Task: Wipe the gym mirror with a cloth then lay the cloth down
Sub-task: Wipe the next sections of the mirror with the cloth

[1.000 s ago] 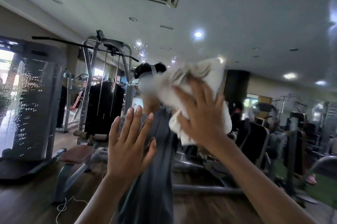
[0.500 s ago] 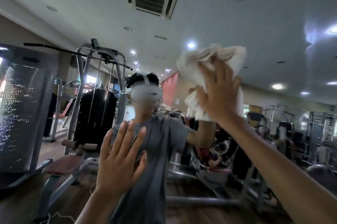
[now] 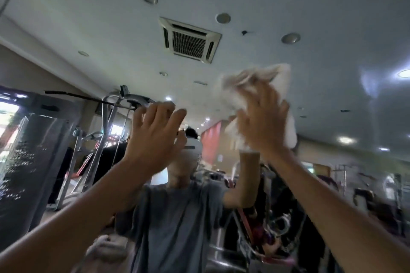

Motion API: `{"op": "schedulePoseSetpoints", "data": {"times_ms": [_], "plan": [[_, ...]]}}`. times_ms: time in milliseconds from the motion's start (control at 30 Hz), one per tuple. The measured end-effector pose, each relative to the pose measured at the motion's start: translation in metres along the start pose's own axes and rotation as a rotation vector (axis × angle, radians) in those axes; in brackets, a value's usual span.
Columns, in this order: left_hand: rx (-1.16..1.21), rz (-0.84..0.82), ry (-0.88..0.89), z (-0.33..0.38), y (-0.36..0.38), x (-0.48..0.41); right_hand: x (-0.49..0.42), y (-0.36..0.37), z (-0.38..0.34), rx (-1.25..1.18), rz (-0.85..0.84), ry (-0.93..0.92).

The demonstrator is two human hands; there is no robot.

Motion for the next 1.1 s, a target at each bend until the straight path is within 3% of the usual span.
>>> {"op": "schedulePoseSetpoints", "data": {"times_ms": [133, 200, 233, 300, 400, 467, 533, 667, 733, 800, 867, 967, 1033, 1100], "plan": [[0.057, 0.129, -0.078, -0.015, 0.002, -0.048, 0.053, 0.001, 0.001, 0.074, -0.181, -0.842], [0.101, 0.112, -0.115, -0.025, 0.008, -0.068, 0.042, 0.000, 0.036, 0.073, -0.250, -0.961], [0.100, 0.085, -0.127, -0.028, 0.012, -0.075, 0.024, 0.000, 0.052, 0.092, -0.254, -0.914], [0.051, 0.017, -0.128, -0.029, 0.023, -0.081, -0.032, 0.003, 0.074, 0.105, -0.252, -0.618], [0.001, -0.010, -0.111, -0.026, 0.030, -0.081, -0.099, -0.001, 0.062, 0.038, -0.080, -0.024], [-0.006, -0.005, -0.111, -0.027, 0.029, -0.082, -0.102, 0.002, 0.029, 0.063, 0.038, 0.169], [-0.009, -0.006, -0.101, -0.027, 0.028, -0.081, -0.081, 0.008, -0.011, 0.046, 0.092, 0.024], [-0.013, 0.006, -0.057, -0.027, 0.030, -0.079, -0.011, 0.009, -0.023, -0.003, -0.088, -0.773], [-0.025, 0.023, -0.073, -0.028, 0.029, -0.080, -0.021, 0.001, 0.011, 0.006, -0.151, -0.962], [-0.024, 0.026, -0.082, -0.028, 0.029, -0.080, -0.069, -0.001, 0.046, 0.049, -0.158, -0.820], [-0.016, 0.030, -0.081, -0.028, 0.028, -0.080, -0.122, -0.002, 0.062, 0.050, -0.132, -0.436], [-0.006, 0.031, -0.083, -0.030, 0.028, -0.078, -0.157, 0.004, 0.040, 0.006, 0.037, 0.175], [0.005, 0.042, -0.080, -0.030, 0.028, -0.077, -0.151, 0.009, -0.003, -0.025, 0.074, 0.217], [-0.004, 0.055, -0.091, -0.031, 0.028, -0.077, -0.131, 0.019, -0.037, -0.033, 0.039, -0.052]]}}
Point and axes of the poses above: each hand's wrist, its own x-axis away from the middle knuckle, its own y-axis out of the palm, z = x × y, the point moved 6 cm from there along -x, towards the middle knuckle, and after that the axes turned 10 degrees about y, right-handed, at the moved point
